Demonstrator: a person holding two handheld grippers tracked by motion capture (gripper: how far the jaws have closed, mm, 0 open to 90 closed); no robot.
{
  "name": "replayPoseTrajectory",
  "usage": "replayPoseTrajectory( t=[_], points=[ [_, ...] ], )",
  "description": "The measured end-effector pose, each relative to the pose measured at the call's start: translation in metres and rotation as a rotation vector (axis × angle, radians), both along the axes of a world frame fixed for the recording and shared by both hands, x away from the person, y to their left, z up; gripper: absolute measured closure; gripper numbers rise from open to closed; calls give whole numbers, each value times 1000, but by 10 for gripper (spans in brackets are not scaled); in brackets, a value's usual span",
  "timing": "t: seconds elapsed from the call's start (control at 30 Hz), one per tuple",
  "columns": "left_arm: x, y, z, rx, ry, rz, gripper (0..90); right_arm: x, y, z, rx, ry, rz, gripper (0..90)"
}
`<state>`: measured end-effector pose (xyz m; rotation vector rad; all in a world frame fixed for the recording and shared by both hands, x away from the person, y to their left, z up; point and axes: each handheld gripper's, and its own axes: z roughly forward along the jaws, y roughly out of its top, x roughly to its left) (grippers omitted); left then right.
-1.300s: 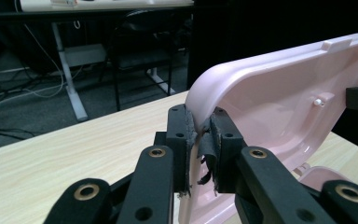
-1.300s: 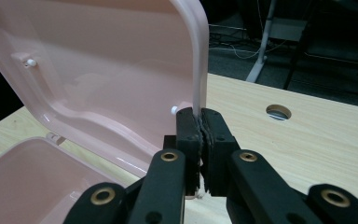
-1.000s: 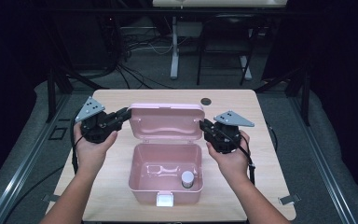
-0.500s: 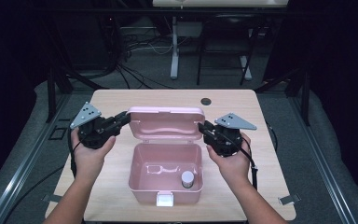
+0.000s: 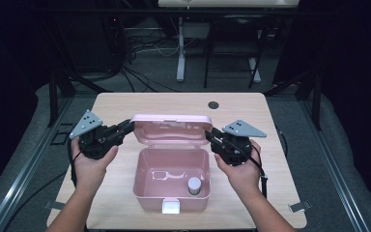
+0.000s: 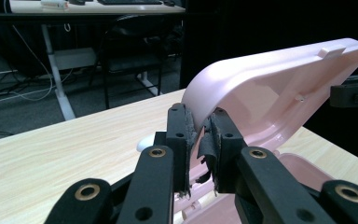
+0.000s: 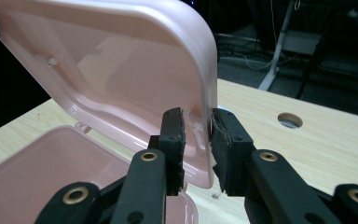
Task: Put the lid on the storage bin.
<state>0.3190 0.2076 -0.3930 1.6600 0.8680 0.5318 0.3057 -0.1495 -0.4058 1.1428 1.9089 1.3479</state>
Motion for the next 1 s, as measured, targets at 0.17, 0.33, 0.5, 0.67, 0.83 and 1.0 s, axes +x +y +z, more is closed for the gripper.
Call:
replayPoseTrajectory(
  t=[0.17, 0.33, 0.5, 0.67, 0.83, 1.0],
  points=[
    [-4, 1, -1, -2, -2, -8, 805, -2, -2, -5, 14, 4, 11, 742],
    [-8, 2, -2, -1, -2, -13, 805, -4, -3, -6, 16, 1, 15, 737],
    [-10, 2, -2, 8, -1, -17, 804, -6, -3, -5, 20, 1, 18, 724],
    [-12, 2, -2, 10, -2, -19, 804, -7, -3, -5, 28, -2, 23, 706],
    [-15, 3, -3, 11, -5, -23, 801, -10, -2, -5, 16, -8, 30, 682],
    [-18, 3, -4, 9, -1, -28, 798, -13, -2, -5, 10, -23, 34, 673]
  ],
)
